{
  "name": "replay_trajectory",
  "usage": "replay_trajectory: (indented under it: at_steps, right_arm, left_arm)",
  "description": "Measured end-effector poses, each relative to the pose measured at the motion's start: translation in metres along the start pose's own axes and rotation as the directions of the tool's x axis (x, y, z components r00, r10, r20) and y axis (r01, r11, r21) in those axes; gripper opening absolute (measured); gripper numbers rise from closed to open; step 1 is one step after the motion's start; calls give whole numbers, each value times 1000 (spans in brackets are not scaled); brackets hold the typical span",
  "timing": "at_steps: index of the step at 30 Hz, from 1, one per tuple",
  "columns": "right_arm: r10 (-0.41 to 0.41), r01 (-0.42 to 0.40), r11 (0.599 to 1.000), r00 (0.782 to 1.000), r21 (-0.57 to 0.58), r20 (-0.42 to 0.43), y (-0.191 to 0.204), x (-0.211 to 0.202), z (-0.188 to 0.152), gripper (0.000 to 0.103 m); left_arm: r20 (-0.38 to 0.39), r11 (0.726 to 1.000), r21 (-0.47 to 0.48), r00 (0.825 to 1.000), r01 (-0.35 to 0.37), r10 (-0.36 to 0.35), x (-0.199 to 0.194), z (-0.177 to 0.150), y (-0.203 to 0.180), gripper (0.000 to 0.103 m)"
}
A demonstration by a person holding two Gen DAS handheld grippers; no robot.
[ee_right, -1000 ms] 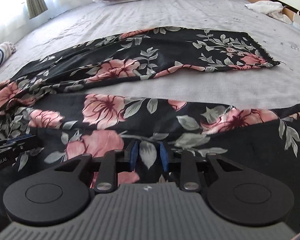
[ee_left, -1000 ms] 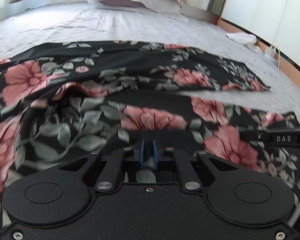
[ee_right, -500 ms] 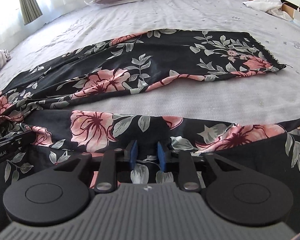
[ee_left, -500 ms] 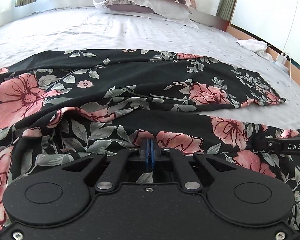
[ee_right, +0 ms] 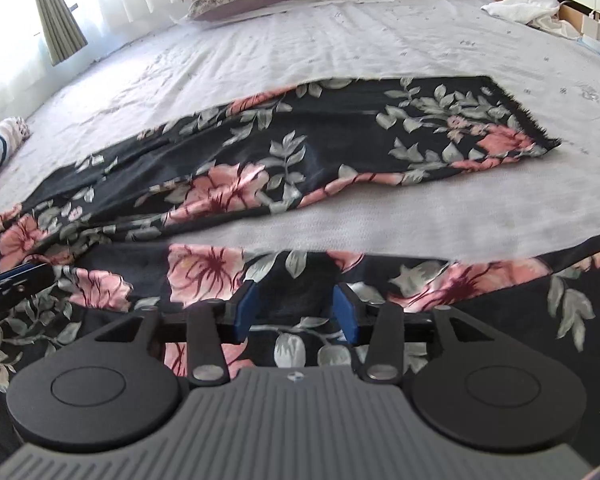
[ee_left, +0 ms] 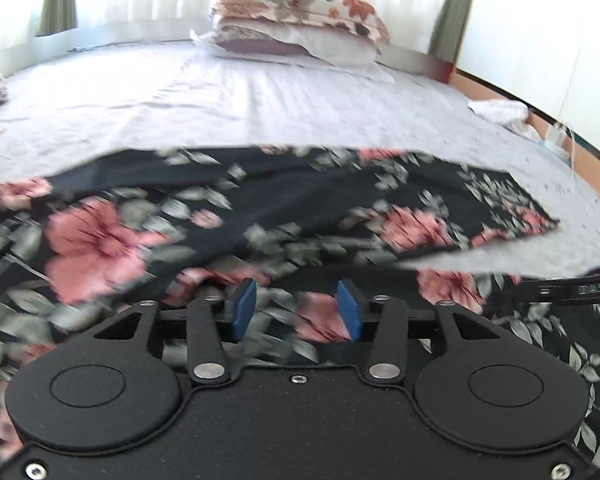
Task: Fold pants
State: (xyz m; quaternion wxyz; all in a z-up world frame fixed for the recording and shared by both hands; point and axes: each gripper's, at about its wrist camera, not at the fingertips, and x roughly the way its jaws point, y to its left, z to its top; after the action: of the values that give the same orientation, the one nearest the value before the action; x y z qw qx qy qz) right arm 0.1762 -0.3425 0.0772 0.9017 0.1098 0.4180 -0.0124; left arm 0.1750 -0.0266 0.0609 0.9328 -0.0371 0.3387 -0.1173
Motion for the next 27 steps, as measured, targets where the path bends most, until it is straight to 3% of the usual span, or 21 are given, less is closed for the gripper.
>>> replay_trajectory:
  at_steps: [7,11,14,16,20,27]
  right_arm:
    - [-20,12,990,998,137,56,-34,-27,47,71]
    - [-31,10,969,996,246,81,-58,-33,73,75]
    - [-38,3,946,994,324,102,-72,-32,88,76]
    - [-30,-14,929,993,371,114,-81,-29,94,77]
    - [-21,-37,901,992,431,128,-90,-18,101,78]
    - [-3,-61,861,992,506,125,-99,6,112,78]
  left_arm:
    - [67,982,-124,987,-139,148,-26,40,76,85]
    - [97,952,-256,975,-170,201,-31,53,130,89]
    - [109,902,-410,974,-138,198,-28,57,177,90]
    - [97,851,-512,976,-118,193,-21,55,206,90]
    - [51,763,-631,974,-140,221,-4,47,245,88]
    - [0,705,-692,976,-157,218,31,37,275,75]
